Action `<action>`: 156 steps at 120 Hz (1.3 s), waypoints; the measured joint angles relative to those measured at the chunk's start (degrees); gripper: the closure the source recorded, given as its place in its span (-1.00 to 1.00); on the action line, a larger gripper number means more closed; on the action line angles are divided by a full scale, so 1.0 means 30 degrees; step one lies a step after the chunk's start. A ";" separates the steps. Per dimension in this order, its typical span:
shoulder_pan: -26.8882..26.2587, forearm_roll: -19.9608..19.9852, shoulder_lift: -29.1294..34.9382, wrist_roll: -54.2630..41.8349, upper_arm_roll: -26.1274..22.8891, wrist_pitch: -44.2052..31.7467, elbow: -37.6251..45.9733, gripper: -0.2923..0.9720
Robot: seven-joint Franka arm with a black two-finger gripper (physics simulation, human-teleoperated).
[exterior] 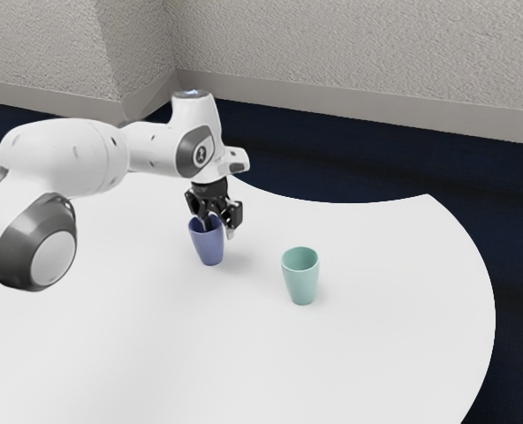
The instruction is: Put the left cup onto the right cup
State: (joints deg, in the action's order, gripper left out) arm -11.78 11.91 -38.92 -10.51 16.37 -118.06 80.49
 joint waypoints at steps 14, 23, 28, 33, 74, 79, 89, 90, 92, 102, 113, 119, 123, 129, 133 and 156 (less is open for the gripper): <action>0.0000 0.0049 -0.0041 -0.0008 -0.0007 -0.0084 0.0064 -0.09; 0.0000 -0.0004 -0.0026 -0.0020 0.0000 -0.0109 0.0092 -0.09; 0.0000 -0.0034 -0.0023 -0.0026 0.0005 -0.0120 0.0108 -0.09; 0.0000 -0.0069 -0.0022 -0.0031 0.0000 -0.0129 0.0120 -0.07; 0.0000 -0.0168 -0.0050 -0.0042 0.0004 -0.0161 0.0126 0.53; 0.0000 -0.0182 -0.0050 -0.0041 0.0000 -0.0162 0.0128 0.57; 0.0000 -0.0200 -0.0050 -0.0037 0.0014 -0.0169 0.0130 0.62; 0.0000 -0.0202 -0.0050 -0.0037 0.0015 -0.0170 0.0130 0.62; 0.0000 -0.0207 -0.0050 -0.0035 0.0017 -0.0172 0.0130 0.63; 0.0000 -0.0226 -0.0034 -0.0026 0.0020 -0.0180 0.0131 0.66; 0.0000 -0.0273 0.0034 -0.0007 0.0020 -0.0175 0.0131 0.67; 0.0000 -0.0297 0.0072 -0.0003 0.0020 -0.0173 0.0131 0.68; 0.0000 -0.0315 0.0104 -0.0006 0.0020 -0.0171 0.0132 0.68; 0.0000 -0.0338 0.0169 -0.0013 0.0020 -0.0158 0.0132 0.69; -0.0001 -0.0367 0.0256 -0.0017 0.0020 -0.0143 0.0132 0.69; -0.0024 -0.0460 0.1067 -0.0083 0.0001 0.0063 0.0257 0.69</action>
State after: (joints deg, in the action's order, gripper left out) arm -11.85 10.53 -35.72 -10.76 16.37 -117.87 81.26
